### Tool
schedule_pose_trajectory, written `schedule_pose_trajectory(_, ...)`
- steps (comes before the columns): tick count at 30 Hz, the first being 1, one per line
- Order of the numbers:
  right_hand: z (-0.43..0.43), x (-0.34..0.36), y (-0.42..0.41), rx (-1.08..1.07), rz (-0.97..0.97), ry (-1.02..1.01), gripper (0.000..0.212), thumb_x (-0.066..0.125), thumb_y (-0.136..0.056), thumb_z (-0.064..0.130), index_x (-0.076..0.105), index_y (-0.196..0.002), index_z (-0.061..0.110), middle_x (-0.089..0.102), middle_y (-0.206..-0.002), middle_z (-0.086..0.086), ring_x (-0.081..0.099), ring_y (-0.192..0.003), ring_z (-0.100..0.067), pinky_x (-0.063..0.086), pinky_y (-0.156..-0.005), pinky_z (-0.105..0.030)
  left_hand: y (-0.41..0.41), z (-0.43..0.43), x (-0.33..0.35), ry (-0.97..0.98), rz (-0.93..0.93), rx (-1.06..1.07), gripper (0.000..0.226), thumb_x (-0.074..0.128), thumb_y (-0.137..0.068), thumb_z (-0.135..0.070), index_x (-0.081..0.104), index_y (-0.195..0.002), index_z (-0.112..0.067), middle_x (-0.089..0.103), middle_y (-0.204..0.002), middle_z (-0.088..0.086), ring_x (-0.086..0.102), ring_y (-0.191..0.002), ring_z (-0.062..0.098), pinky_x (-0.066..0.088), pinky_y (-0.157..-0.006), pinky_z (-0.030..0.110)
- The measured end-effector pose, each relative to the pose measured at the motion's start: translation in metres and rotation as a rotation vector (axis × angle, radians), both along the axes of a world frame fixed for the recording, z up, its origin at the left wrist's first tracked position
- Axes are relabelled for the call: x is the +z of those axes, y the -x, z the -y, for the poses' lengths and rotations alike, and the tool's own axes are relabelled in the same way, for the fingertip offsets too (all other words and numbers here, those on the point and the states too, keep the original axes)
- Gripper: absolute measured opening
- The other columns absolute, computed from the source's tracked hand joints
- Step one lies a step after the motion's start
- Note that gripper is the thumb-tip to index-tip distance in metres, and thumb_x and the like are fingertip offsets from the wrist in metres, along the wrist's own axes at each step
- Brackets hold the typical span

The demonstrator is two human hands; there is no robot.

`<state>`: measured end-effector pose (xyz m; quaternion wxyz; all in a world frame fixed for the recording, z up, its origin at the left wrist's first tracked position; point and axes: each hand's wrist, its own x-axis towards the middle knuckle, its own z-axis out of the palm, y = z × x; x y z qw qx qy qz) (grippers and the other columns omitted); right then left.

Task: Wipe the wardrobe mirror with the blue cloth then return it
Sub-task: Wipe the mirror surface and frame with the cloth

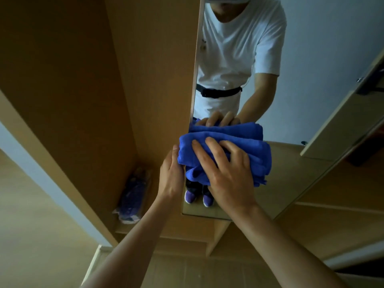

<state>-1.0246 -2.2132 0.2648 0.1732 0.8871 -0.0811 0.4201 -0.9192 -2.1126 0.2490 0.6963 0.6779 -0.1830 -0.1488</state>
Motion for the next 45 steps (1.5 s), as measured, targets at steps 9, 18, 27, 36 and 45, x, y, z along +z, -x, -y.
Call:
schedule_pose_trajectory(9, -0.002, -0.094, 0.007, -0.039, -0.092, -0.034, 0.056, 0.059, -0.099, 0.029, 0.042, -0.152, 0.024, 0.040, -0.148, -0.004, 0.045, -0.123, -0.029, 0.041, -0.102, -0.043, 0.004, -0.001, -0.084, 0.028, -0.130, -0.015, 0.038, 0.032, -0.113, -0.031, 0.070, -0.111, -0.029, 0.076, -0.106, -0.008, 0.070, -0.101, 0.009, 0.054, -0.085, 0.024)
schedule_pose_trajectory(18, -0.007, -0.186, 0.007, -0.077, -0.122, -0.075, 0.045, 0.047, -0.106, 0.026, 0.044, -0.151, 0.026, 0.045, -0.146, -0.002, 0.047, -0.122, -0.028, 0.041, -0.102, -0.042, 0.003, -0.001, -0.164, 0.059, -0.224, 0.000, 0.052, 0.034, -0.100, -0.055, 0.067, -0.082, -0.019, 0.068, -0.083, 0.005, 0.062, -0.081, 0.020, 0.051, -0.084, 0.045)
schedule_pose_trajectory(27, -0.010, -0.278, 0.009, -0.105, -0.300, -0.072, 0.052, 0.048, -0.099, 0.025, 0.043, -0.150, 0.026, 0.043, -0.146, -0.005, 0.045, -0.123, -0.029, 0.036, -0.100, -0.040, -0.006, 0.006, -0.221, 0.059, -0.321, 0.081, 0.042, 0.037, -0.108, -0.032, 0.074, -0.095, -0.017, 0.077, -0.103, 0.006, 0.070, -0.102, 0.021, 0.052, -0.102, 0.047)
schedule_pose_trajectory(36, -0.012, -0.318, 0.014, -0.079, -0.577, -0.304, 0.089, 0.089, -0.065, 0.029, 0.049, -0.144, 0.023, 0.054, -0.140, -0.005, 0.053, -0.120, -0.031, 0.050, -0.094, -0.044, 0.002, 0.011, -0.236, -0.018, -0.196, 0.093, 0.049, 0.030, -0.112, -0.034, 0.072, -0.090, -0.021, 0.072, -0.091, -0.005, 0.067, -0.096, 0.015, 0.050, -0.101, 0.045)
schedule_pose_trajectory(45, 0.003, -0.303, 0.023, 0.045, -0.847, -0.525, 0.072, 0.078, -0.072, 0.026, 0.047, -0.137, 0.030, 0.054, -0.133, 0.004, 0.054, -0.114, -0.024, 0.044, -0.094, -0.037, 0.011, 0.004, -0.242, -0.085, -0.269, 0.019, 0.040, 0.032, -0.109, -0.048, 0.070, -0.106, -0.034, 0.074, -0.107, -0.007, 0.066, -0.107, 0.008, 0.045, -0.104, 0.035)
